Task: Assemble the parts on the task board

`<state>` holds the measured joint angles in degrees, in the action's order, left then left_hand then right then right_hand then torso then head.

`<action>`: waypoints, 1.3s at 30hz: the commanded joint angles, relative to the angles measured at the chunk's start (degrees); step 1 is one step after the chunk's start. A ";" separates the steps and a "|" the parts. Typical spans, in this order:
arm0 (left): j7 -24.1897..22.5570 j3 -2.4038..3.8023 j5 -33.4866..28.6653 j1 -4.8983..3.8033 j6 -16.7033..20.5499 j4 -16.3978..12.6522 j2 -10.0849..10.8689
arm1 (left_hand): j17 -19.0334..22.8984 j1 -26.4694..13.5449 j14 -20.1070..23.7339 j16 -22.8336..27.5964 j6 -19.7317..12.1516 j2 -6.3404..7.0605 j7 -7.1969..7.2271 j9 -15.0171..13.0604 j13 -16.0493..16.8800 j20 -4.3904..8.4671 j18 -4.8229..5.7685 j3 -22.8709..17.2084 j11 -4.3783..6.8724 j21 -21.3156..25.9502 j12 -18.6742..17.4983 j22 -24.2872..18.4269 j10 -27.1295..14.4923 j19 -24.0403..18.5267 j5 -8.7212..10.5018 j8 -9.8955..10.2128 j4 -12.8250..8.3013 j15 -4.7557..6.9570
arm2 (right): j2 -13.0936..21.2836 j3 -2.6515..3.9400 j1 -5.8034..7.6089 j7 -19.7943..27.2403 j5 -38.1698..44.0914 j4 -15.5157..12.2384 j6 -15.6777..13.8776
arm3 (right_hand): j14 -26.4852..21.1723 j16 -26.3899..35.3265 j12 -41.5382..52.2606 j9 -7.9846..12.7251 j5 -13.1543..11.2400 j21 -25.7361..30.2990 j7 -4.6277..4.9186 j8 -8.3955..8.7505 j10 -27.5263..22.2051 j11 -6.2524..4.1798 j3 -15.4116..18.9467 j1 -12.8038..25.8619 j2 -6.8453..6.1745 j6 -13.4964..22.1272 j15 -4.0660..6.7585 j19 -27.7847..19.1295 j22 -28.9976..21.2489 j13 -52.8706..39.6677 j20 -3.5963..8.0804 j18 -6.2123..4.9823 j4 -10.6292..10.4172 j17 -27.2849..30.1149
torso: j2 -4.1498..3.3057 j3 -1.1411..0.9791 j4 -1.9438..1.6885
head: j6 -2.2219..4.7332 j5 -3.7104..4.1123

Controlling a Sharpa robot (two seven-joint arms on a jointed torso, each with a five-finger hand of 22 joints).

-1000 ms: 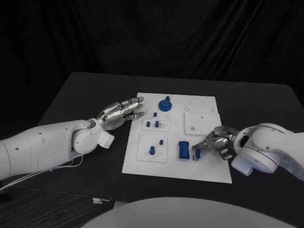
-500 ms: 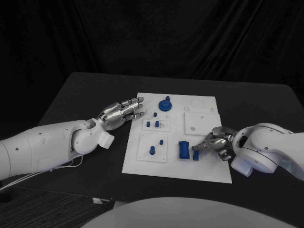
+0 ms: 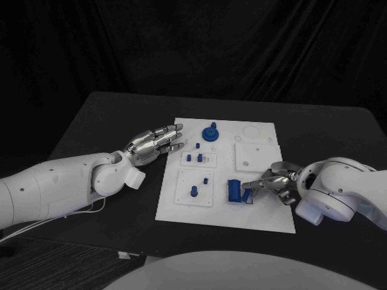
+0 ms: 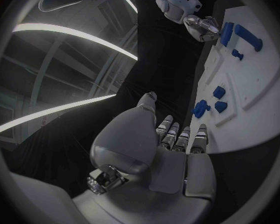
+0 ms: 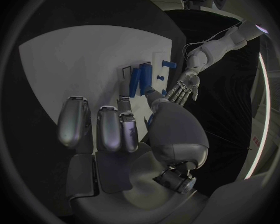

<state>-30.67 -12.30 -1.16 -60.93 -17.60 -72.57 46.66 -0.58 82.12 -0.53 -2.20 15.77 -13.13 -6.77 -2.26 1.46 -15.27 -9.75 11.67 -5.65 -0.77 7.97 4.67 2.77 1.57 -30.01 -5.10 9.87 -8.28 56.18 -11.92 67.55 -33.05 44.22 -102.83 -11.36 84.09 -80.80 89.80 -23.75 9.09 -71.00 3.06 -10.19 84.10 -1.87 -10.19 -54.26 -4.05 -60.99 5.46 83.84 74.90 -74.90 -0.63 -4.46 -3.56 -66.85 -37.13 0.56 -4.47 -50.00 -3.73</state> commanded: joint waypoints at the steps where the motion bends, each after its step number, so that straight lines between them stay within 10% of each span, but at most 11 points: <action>1: -0.48 0.05 -0.30 0.10 -0.86 -0.04 -0.06 | -0.04 0.00 -0.09 -0.23 -0.12 -0.33 -0.17 -0.02 0.05 0.10 -0.65 -0.10 -0.34 -0.26 0.14 -0.09 -0.12 0.29 -0.24 -0.28 -0.36 0.42 | 0.40 -0.04 -0.22 -0.59 2.17 -0.41 -0.65 | 2.33 0.20 0.20 -0.06 -0.59 0.41 -0.01 -0.41 5.90 0.25 0.89 0.45 -0.05 0.32 -0.17 0.11 9.53 -15.10 -0.43 0.30 -0.38 -0.04 | -0.03 -0.04 0.00 | 0.00 -0.09; 14: -0.39 0.05 -0.30 0.20 -0.92 0.03 -0.03 | -0.04 -0.04 -0.09 -0.22 -0.09 -0.35 -0.18 -0.02 0.05 0.10 -0.65 -0.11 -0.34 -0.26 0.15 -0.09 -0.13 0.29 -0.24 -0.31 -0.39 0.39 | 1.87 -0.03 -0.21 -0.78 6.92 -1.31 -0.14 | 2.38 -0.02 0.20 -1.32 3.77 0.27 -0.69 -2.82 5.90 -0.28 2.14 -3.99 0.67 -1.42 0.21 0.24 9.59 -15.10 -0.13 0.32 0.85 -0.33 | 0.01 -0.04 -0.01 | 0.00 0.06; 20: -0.36 0.05 -0.30 0.26 -0.99 0.06 -0.05 | -0.04 -0.04 -0.09 -0.22 -0.09 -0.35 -0.18 -0.02 0.05 0.10 -0.65 -0.11 -0.34 -0.26 0.15 -0.09 -0.13 0.29 -0.24 -0.31 -0.39 0.39 | 2.56 -0.03 -0.21 -0.05 9.47 -2.14 -0.91 | 2.45 -0.28 0.20 -8.46 2.65 0.09 -1.94 -10.34 5.90 -1.46 5.35 -3.90 1.01 -0.53 1.00 0.35 9.66 -15.10 0.75 0.33 -0.60 -0.77 | -0.01 -0.02 -0.03 | 0.00 -0.05; 24: -0.29 0.05 -0.30 0.30 -1.02 0.09 -0.02 | -0.04 -0.04 -0.09 -0.22 -0.09 -0.35 -0.18 -0.02 0.05 0.10 -0.65 -0.11 -0.34 -0.26 0.15 -0.09 -0.13 0.29 -0.24 -0.31 -0.39 0.39 | 3.62 -0.02 -0.19 0.77 10.63 -3.43 -2.01 | 2.64 -0.89 0.20 -19.89 2.43 -0.78 -3.24 -20.71 5.90 -2.39 7.92 -3.54 0.97 3.19 2.17 0.65 9.92 -15.10 1.34 0.60 -3.89 -1.88 | 0.03 -0.03 0.01 | 0.00 -0.04; 28: -0.24 0.05 -0.30 0.33 -1.03 0.13 -0.04 | -0.04 -0.04 -0.09 -0.22 -0.09 -0.35 -0.18 -0.02 0.05 0.10 -0.65 -0.11 -0.34 -0.26 0.15 -0.09 -0.13 0.29 -0.24 -0.31 -0.39 0.39 | 4.07 -0.02 -0.17 0.64 10.86 -4.08 -1.16 | 2.68 -1.11 0.20 -25.65 2.40 -1.20 -3.85 -25.44 5.90 -3.02 8.70 -3.24 0.99 4.72 2.41 0.75 10.03 -15.10 1.89 0.61 -6.18 -2.27 | 0.00 -0.01 -0.02 | 0.00 0.06; 39: -0.12 0.05 -0.30 0.36 -1.08 0.16 -0.15 | -0.04 -0.04 -0.09 -0.22 -0.09 -0.35 -0.18 -0.02 0.05 0.10 -0.65 -0.11 -0.34 -0.26 0.15 -0.09 -0.13 0.29 -0.24 -0.31 -0.39 0.39 | 2.89 -0.02 -0.17 -0.61 9.90 -3.48 4.01 | 2.73 -1.35 0.20 -28.61 1.90 -1.52 -4.20 -26.94 5.90 -3.31 9.76 -0.03 2.58 5.18 2.68 0.80 10.10 -15.10 2.16 0.68 -10.83 -2.74 | 0.04 -0.03 -0.03 | 0.00 0.20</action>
<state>-30.33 -12.30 -1.16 -60.65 -17.86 -72.35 46.62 -0.58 82.12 -0.53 -2.20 15.77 -13.12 -6.77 -2.25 1.46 -15.27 -9.75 11.51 -5.64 -0.77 7.97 4.63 2.76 1.57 -30.01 -5.10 9.71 -8.29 59.14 -11.94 67.49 -32.85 53.79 -106.36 -10.06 84.00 -81.91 89.80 -52.39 11.21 -72.33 -0.94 -36.94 83.90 -4.75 -0.41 -54.55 -1.35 -55.99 7.83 84.05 74.93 -74.93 1.03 -4.45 -14.35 -69.56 -37.12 0.52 -4.48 -50.00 -3.54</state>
